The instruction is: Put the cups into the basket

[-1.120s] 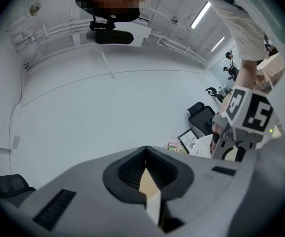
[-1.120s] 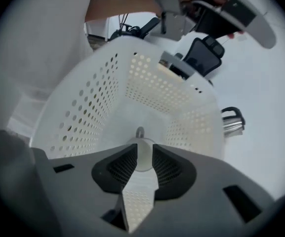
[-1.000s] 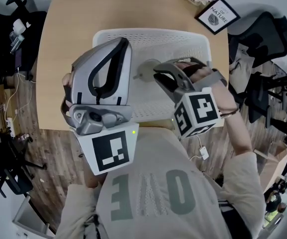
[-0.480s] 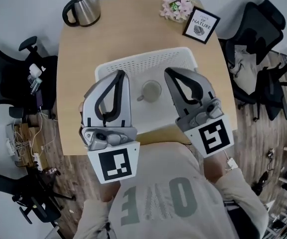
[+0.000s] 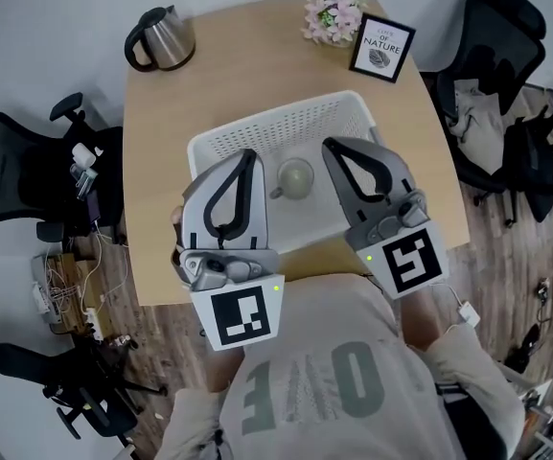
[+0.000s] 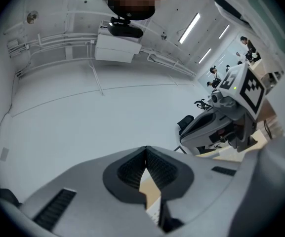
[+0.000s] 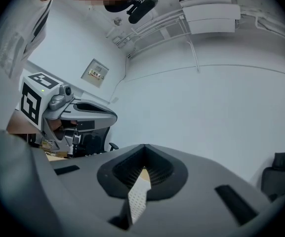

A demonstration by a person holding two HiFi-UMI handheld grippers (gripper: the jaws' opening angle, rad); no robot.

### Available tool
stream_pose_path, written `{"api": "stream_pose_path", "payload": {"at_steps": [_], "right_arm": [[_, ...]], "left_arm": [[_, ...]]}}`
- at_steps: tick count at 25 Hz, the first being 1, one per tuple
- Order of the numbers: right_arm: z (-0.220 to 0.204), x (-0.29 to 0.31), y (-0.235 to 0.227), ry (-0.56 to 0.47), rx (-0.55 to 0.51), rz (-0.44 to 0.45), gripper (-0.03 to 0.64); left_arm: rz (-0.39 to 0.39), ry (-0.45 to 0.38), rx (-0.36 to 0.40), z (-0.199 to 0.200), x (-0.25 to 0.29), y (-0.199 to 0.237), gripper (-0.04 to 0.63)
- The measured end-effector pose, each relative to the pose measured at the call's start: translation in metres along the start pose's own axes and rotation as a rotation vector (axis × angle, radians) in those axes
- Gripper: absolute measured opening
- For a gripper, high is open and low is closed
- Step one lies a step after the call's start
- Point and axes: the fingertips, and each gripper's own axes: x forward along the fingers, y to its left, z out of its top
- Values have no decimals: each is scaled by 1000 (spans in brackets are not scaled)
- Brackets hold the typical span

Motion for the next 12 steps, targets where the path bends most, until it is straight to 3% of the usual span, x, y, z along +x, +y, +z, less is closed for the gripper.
{"api": "stream_pose_path", "payload": {"at_steps": [12], "right_arm": [[6, 1, -2, -8, -17, 2, -2]], "left_arm": [[-10, 2, 7, 2, 2, -1, 11]]}}
